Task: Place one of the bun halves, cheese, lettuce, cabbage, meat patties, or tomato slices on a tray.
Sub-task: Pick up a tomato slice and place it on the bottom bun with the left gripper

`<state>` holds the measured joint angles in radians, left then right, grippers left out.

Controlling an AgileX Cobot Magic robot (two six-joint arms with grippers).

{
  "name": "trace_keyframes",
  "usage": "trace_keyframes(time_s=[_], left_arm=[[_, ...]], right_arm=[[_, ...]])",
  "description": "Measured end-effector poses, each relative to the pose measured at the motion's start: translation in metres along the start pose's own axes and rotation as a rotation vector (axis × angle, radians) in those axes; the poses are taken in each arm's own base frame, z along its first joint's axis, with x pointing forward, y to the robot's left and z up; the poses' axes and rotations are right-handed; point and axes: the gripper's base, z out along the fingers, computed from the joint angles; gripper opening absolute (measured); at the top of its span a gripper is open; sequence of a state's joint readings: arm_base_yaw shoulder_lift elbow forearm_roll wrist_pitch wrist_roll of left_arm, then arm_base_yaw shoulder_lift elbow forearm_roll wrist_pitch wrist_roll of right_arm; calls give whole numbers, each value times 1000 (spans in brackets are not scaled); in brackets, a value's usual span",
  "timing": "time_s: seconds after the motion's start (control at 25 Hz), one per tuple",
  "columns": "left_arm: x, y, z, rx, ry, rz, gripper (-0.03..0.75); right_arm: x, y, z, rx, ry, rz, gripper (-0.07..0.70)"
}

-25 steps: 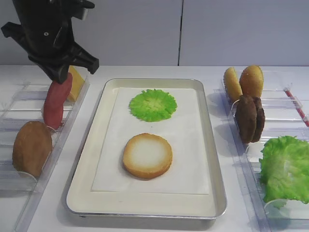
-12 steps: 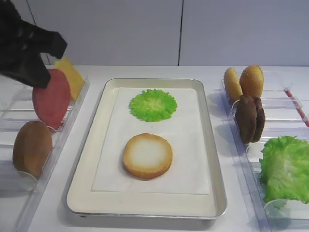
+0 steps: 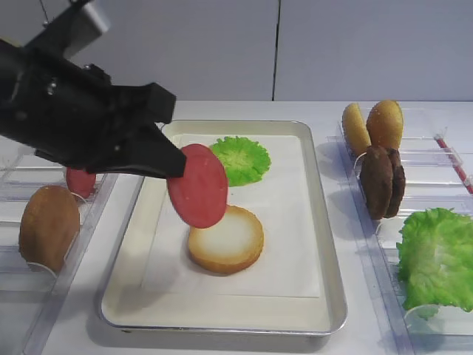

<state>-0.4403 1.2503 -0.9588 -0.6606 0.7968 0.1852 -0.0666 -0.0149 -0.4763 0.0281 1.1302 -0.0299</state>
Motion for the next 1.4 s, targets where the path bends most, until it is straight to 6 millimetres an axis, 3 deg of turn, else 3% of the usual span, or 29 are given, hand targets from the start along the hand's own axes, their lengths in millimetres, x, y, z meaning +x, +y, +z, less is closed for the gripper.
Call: trace_keyframes(time_s=[0.2,0.32,0.48,1.04,1.4], left_arm=[[-5,15,44,55,101,-17,68],[-8,28,58,77,124,-46,68],[-13,31,60,153,101,-57,68],[-11,47,87,197,148,-123,68],[-14,64,93,183,144,-167,68]], right_arm=[[0,0,0,0,0,0,529],[0,0,0,0,0,0,529],[0,0,0,0,0,0,529],[0,0,0,0,2,0,529],[0,0,0,0,2,0,529]])
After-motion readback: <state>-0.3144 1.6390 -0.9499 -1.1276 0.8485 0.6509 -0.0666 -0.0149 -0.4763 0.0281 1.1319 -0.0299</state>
